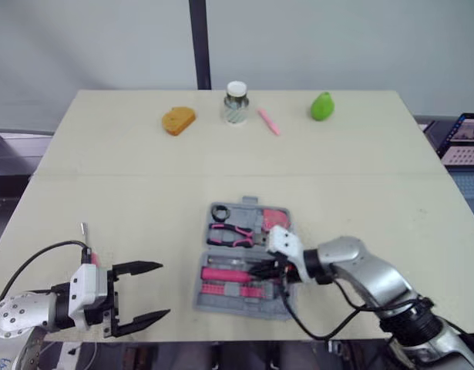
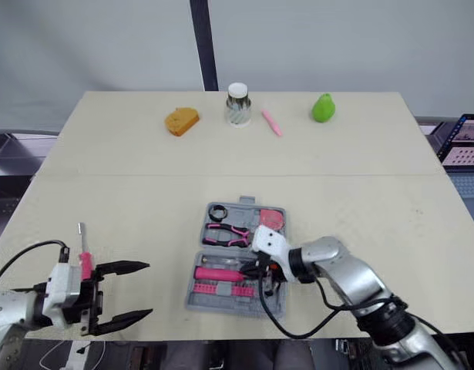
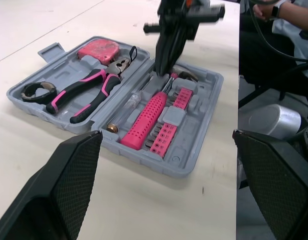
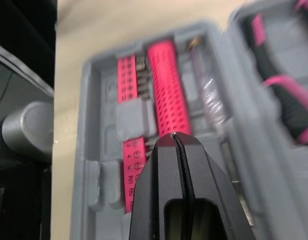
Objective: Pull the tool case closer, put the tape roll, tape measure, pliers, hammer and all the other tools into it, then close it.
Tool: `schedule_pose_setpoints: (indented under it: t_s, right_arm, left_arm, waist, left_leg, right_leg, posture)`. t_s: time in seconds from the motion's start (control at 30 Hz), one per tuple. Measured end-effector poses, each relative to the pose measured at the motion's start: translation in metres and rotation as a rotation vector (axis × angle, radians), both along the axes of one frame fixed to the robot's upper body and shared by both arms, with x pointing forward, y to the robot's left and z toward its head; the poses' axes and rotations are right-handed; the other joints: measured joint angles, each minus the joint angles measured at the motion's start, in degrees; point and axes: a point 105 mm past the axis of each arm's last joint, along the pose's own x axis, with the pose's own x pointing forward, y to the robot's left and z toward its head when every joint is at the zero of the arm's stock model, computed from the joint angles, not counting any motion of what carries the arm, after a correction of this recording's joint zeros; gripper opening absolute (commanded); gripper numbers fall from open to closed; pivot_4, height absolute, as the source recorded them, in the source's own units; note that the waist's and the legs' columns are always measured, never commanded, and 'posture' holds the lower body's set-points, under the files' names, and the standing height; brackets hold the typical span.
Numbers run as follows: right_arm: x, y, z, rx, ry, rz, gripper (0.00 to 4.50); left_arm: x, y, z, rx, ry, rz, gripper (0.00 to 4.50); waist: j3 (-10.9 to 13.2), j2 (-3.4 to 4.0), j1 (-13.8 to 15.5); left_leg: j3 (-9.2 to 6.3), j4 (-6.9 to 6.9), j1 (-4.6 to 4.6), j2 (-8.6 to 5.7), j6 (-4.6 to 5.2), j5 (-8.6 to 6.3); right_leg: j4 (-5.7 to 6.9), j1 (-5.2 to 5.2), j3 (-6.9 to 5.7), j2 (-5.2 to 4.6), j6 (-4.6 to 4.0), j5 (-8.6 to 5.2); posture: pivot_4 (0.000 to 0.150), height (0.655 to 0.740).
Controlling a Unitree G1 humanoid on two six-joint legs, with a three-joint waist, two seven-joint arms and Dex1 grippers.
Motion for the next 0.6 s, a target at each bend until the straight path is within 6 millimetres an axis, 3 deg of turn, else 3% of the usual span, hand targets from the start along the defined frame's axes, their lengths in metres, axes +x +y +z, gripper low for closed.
schedule_pose_setpoints:
  t_s: [0.17,0.37,0.47,0.6]
  right_arm:
    - [-0.002,-0.027,0.024,0.014,-0.069,-0.045,0.04]
    - [-0.016,-0.074,0.010,-0.060,0.015,-0.161,0.04]
    - [-0.031,-0.092,-0.002,-0.086,0.083,-0.218,0.88]
    - [-0.047,-0.109,-0.016,-0.099,0.148,-0.280,2.89]
  left_arm:
    - [0.013,0.001,0.004,-0.043,0.033,0.076,4.50]
    - [0.009,0.013,0.001,-0.028,0.032,0.142,4.50]
    - [0.001,0.017,-0.004,-0.024,0.054,0.169,4.50]
    - [-0.009,0.022,-0.011,-0.021,0.091,0.197,4.50]
  waist:
    - [0.13,-0.14,0.02]
    - [0.21,-0.27,0.15]
    - [0.23,-0.30,0.21]
    - [0.30,-0.38,0.70]
  left_leg:
    - [0.01,0.00,-0.02,-0.04,0.05,0.02]
    - [0.02,-0.02,-0.06,-0.07,0.07,0.03]
    - [0.04,-0.02,-0.07,-0.04,0.08,0.04]
    - [0.08,0.02,-0.05,-0.04,0.09,0.08]
  right_leg:
    - [-0.04,0.02,0.01,-0.02,0.04,0.02]
    - [-0.10,0.02,-0.01,-0.03,0.05,0.03]
    - [-0.15,0.04,-0.01,-0.04,0.05,0.02]
    - [-0.37,0.05,0.03,-0.08,0.05,0.03]
  posture:
    - [0.150,0.6950]
    - [0.150,0.6950]
    - [0.150,0.6950]
    - [0.150,0.6950]
